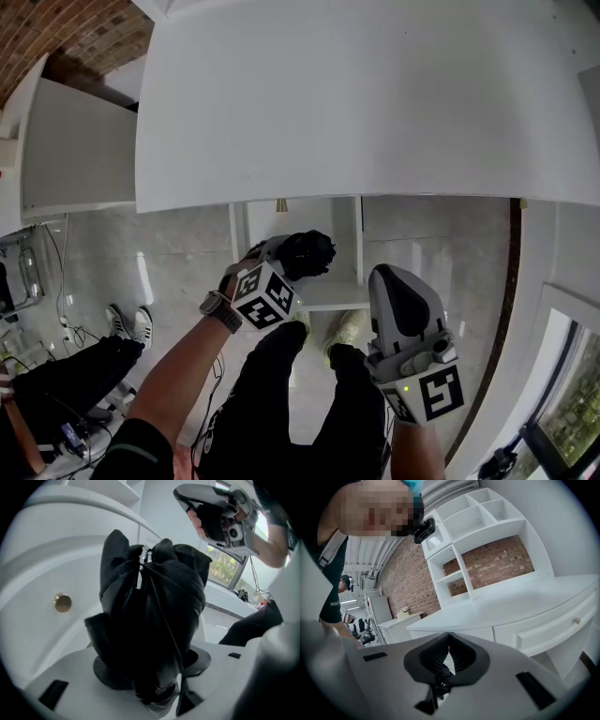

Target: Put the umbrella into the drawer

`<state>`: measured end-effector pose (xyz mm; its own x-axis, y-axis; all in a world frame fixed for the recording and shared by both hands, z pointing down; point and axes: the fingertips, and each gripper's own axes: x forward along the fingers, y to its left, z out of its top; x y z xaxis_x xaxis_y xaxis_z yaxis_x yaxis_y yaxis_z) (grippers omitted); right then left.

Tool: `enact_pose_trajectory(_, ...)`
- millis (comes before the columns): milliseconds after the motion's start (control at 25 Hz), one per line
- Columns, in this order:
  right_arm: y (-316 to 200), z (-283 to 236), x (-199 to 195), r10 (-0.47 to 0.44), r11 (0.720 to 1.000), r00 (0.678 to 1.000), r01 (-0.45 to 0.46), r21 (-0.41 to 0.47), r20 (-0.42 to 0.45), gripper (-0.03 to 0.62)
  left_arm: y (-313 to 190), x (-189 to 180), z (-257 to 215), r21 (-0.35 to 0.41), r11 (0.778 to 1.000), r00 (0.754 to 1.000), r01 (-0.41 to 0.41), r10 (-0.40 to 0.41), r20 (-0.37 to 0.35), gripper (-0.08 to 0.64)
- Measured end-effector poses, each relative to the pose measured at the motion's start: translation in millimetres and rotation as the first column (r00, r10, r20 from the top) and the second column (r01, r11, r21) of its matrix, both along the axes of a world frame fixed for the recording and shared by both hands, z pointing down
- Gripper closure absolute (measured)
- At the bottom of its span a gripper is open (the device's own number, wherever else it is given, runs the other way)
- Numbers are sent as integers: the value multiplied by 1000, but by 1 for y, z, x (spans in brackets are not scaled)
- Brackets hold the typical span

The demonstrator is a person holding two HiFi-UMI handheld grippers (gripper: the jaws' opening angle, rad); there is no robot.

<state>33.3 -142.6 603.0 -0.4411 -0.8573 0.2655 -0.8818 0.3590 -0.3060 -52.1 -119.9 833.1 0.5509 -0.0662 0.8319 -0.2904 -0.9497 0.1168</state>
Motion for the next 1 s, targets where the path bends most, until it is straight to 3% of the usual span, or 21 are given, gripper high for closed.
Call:
enact_pose_trajectory(400,-1,33,14,33,999,999,-32,-13,19,589,8,9,62,-58,998,998,-24,28,56,321)
enact_pose_trajectory(760,-12,68,7,25,999,998,-23,35,-50,589,8,0,96,-126,992,996,-15,26,86,318)
enact_pose_trajectory(1000,-16,120,-2,16,1000,995,-17,-3,-95,589,12,-1,122,-192,981,992,-14,38,124,317)
